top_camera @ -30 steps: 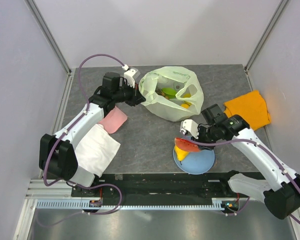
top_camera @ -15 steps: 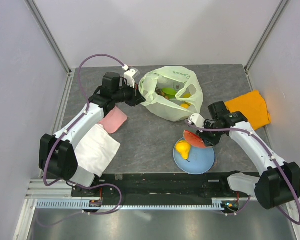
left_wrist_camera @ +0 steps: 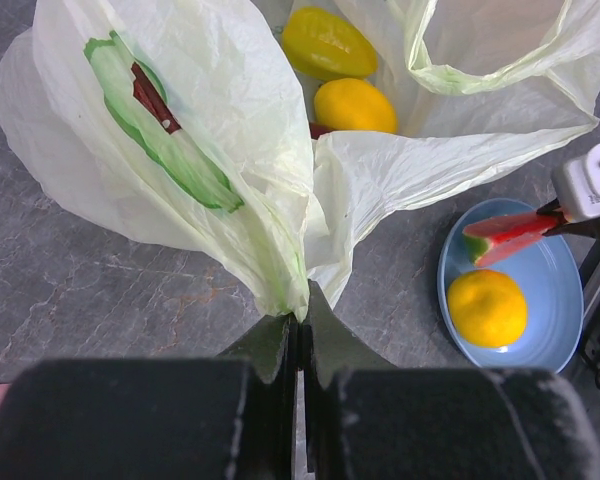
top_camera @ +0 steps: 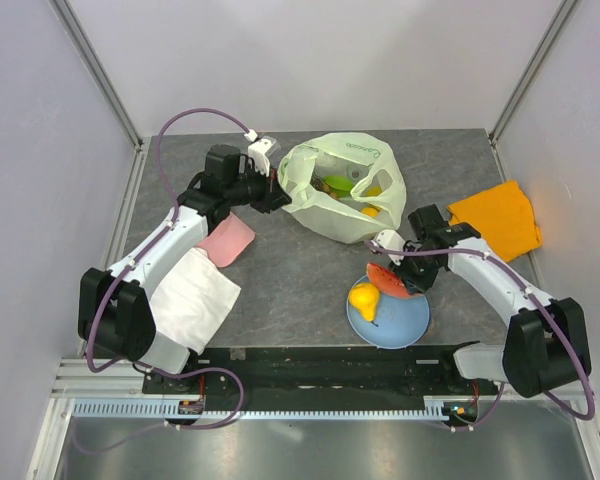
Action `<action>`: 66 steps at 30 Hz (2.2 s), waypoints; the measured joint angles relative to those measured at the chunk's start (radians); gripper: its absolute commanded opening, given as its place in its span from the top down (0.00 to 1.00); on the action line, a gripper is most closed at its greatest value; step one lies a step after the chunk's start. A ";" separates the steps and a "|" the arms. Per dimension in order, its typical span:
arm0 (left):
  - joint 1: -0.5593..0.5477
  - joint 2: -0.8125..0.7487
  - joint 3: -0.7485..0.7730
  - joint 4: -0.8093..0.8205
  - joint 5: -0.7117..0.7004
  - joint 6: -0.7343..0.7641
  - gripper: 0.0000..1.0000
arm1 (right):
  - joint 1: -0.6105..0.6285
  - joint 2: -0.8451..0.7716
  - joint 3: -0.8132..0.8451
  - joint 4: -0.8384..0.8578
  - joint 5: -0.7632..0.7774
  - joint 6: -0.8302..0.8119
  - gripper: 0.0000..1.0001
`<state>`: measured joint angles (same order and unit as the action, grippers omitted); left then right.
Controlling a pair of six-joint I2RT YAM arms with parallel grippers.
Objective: Take the fake fruits out of the plastic bag
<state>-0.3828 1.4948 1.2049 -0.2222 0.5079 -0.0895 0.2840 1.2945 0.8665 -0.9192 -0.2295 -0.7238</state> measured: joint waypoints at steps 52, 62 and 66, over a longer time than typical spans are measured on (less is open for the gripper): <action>0.000 -0.111 -0.078 -0.015 0.066 0.000 0.98 | 0.001 0.618 0.905 0.264 -0.315 0.542 0.60; 0.000 -0.170 -0.177 -0.052 0.080 0.006 0.98 | 0.068 0.577 0.703 0.310 -0.039 0.548 0.55; 0.001 -0.208 -0.209 -0.080 0.082 0.018 0.98 | 0.064 0.509 0.552 0.290 0.081 0.544 0.43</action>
<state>-0.3817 1.2869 0.9955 -0.3019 0.5903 -0.0719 0.3481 1.8038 1.4181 -0.6292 -0.1486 -0.1795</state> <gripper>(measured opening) 0.033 0.496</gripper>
